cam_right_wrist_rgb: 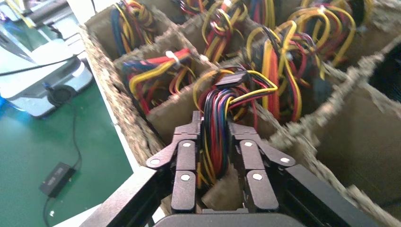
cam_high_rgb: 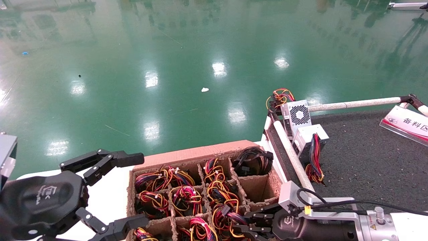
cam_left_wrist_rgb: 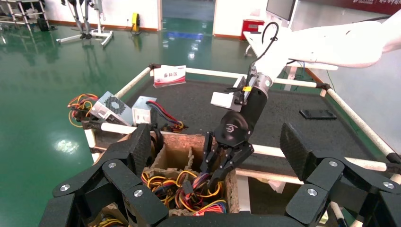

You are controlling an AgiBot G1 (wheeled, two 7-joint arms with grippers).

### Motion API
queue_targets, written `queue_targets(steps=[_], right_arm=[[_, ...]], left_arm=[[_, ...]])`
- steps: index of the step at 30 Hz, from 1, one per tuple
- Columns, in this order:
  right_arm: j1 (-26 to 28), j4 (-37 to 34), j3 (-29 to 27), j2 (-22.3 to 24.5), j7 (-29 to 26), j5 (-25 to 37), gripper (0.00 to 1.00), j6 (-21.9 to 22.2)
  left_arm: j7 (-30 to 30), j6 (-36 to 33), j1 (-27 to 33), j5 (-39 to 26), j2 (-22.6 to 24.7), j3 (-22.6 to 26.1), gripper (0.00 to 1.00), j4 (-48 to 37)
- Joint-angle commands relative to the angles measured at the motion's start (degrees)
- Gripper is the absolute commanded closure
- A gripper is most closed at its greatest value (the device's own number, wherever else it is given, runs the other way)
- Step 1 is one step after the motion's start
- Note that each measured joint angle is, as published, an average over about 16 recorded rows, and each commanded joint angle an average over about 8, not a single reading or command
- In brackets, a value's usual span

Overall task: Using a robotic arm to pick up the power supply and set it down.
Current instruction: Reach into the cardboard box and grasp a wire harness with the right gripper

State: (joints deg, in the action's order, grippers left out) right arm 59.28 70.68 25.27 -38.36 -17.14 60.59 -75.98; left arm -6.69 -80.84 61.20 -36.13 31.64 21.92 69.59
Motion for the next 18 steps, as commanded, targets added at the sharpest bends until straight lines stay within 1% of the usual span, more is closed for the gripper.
queue_targets(steps=[1,5,10,18], right_arm=[[-0.4,0.0,1.0,-1.0,-0.5,1.8,1.0,1.2],[-0.6,-0.7,1.7,-2.1,-0.5,3.9,1.0,3.2],[-0.6,-2.0,1.6,-3.1,0.9,4.7,1.0,4.8],[1.8,-5.9,2.4,-5.4,3.2,5.9,1.0,3.6]], left_arm=[[0.0,0.0,0.0,0.0,0.0,0.0,0.0,0.0],[0.0,0.0,0.0,0.0,0.0,0.0,0.0,0.0],[0.0,0.0,0.0,0.0,0.0,0.0,0.0,0.0],[0.0,0.0,0.0,0.0,0.0,0.0,0.0,0.0]])
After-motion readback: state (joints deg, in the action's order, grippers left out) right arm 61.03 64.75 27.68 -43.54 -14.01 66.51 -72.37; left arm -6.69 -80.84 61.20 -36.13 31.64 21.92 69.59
